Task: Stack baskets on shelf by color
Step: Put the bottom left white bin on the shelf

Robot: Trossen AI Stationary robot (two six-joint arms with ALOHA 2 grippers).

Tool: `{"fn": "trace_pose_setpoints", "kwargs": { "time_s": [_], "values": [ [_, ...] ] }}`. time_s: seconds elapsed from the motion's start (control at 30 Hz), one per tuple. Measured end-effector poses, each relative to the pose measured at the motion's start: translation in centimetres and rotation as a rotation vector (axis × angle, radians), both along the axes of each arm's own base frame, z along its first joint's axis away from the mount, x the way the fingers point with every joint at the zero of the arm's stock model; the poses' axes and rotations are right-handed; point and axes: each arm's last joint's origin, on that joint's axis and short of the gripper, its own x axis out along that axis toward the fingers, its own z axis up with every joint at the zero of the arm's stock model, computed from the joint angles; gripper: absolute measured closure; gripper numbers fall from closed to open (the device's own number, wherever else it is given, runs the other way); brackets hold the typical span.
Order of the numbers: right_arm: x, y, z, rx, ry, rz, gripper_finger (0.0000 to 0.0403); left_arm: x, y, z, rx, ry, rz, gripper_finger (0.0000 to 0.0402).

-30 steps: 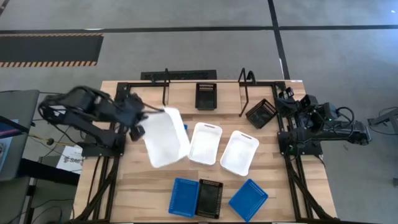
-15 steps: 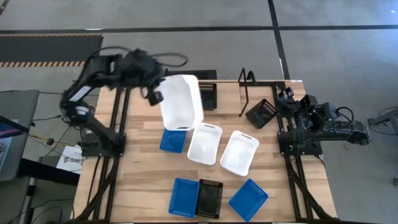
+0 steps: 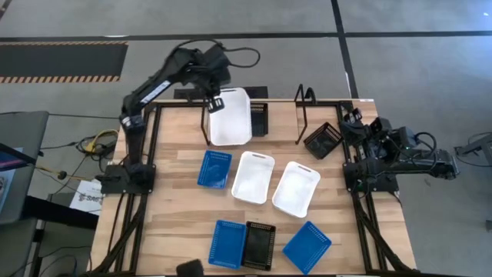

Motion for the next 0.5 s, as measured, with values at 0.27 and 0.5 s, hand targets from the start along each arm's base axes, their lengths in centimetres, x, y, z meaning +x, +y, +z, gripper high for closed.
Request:
{"fn": "trace_pose_setpoints", "kwargs": {
  "time_s": [0.27,0.5],
  "values": [
    [0.1,0.0,-0.1,0.001,0.016,0.0,0.0397,1.8,2.4,-3.6,-0.025,0.121,-0.051,0.0401],
    [0.1,0.0,-0.1,0.001,0.017,0.0,0.0397,1.8,2.7,-3.8,0.012,0.162,-0.056,0.0401]
  ]
}}
